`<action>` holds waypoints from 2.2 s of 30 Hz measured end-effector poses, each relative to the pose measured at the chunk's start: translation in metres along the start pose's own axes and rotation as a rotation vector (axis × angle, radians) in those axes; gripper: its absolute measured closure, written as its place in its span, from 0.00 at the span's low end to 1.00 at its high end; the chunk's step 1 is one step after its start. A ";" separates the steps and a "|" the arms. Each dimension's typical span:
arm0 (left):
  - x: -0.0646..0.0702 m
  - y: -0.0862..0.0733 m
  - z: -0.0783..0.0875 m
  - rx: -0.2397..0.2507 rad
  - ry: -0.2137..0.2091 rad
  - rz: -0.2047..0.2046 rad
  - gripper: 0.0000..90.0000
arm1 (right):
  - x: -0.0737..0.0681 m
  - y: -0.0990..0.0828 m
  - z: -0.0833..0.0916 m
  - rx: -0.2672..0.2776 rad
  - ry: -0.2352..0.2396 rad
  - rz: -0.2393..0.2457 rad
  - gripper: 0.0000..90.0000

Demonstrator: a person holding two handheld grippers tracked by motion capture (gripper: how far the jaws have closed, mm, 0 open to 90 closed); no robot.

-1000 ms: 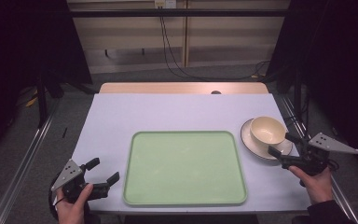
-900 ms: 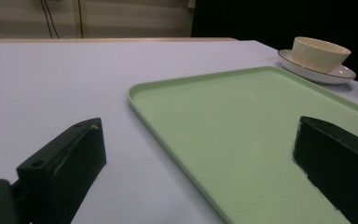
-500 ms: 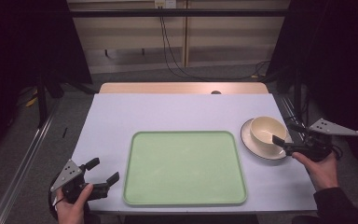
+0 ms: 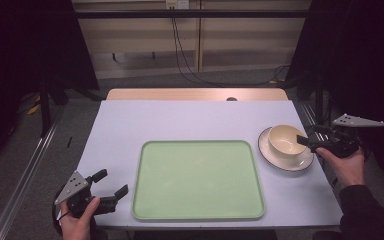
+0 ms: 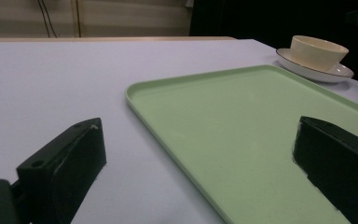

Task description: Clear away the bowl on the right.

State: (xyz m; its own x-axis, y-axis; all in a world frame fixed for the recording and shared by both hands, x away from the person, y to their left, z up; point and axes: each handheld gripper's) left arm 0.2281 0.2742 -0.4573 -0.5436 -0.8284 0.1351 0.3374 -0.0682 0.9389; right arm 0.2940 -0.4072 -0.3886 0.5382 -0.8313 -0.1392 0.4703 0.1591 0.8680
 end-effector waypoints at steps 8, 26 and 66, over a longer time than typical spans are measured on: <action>-0.001 0.000 0.001 0.004 0.008 0.002 0.03 | 0.013 0.012 -0.013 -0.117 -0.021 -0.007 0.21; 0.000 0.000 0.000 -0.001 0.004 -0.009 0.03 | 0.040 0.012 -0.043 -0.309 -0.097 -0.122 0.38; 0.000 0.000 0.001 -0.003 0.001 -0.005 0.03 | 0.052 -0.011 -0.073 -0.480 -0.087 -0.234 0.90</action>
State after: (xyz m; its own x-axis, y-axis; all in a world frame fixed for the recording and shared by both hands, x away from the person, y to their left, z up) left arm 0.2270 0.2750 -0.4572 -0.5448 -0.8284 0.1303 0.3370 -0.0740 0.9386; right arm 0.3680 -0.4134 -0.4401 0.3306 -0.9114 -0.2452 0.8483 0.1731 0.5004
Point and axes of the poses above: each handheld gripper's, and its own axes: z roughly backward along the jaws, y roughly out of its top, x roughly to its right, and after that the axes turned 8 degrees about y, right-handed
